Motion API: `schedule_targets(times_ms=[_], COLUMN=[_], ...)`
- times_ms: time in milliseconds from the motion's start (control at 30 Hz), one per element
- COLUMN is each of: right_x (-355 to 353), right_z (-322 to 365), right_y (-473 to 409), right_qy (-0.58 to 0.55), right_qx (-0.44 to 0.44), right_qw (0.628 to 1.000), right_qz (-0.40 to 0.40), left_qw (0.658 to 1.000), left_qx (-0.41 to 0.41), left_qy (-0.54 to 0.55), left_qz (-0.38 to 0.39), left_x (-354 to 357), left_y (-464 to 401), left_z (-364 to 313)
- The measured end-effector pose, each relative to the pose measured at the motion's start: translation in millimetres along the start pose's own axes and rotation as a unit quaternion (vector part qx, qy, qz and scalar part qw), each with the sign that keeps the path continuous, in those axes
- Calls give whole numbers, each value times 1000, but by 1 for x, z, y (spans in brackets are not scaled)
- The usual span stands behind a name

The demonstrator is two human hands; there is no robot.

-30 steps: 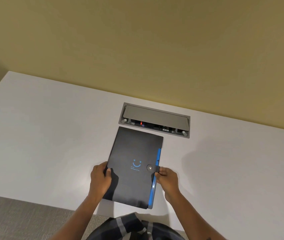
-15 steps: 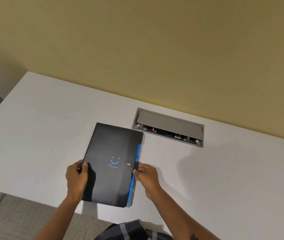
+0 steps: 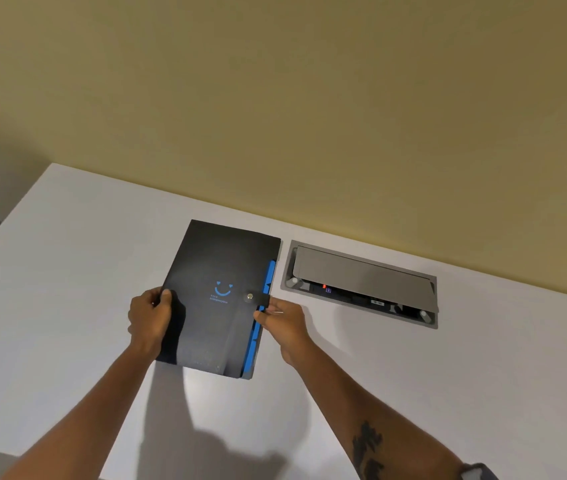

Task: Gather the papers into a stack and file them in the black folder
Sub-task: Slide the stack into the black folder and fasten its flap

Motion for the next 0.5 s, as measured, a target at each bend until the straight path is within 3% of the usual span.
schedule_targets(times_ms=[233, 500], right_x=[-4, -3], right_z=[20, 30], right_y=[-21, -25], right_qy=[5, -16], right_qx=[-52, -44], right_qw=[999, 999], right_qz=[-11, 8], left_qw=[1000, 999], left_qx=[14, 19], left_qy=[-27, -26], left_qz=[-6, 5], left_x=[9, 14], left_y=[-29, -37], left_z=[-34, -48])
Point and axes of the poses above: each hand's wrist, its own y-axis away from the middle knuckle, its own x-axis out of the palm, z = x × y, the point moved 7 cm from there along -y, towards the middle knuckle, and after that the axes turned 10 degrees about -y, right-handed, at the moved point
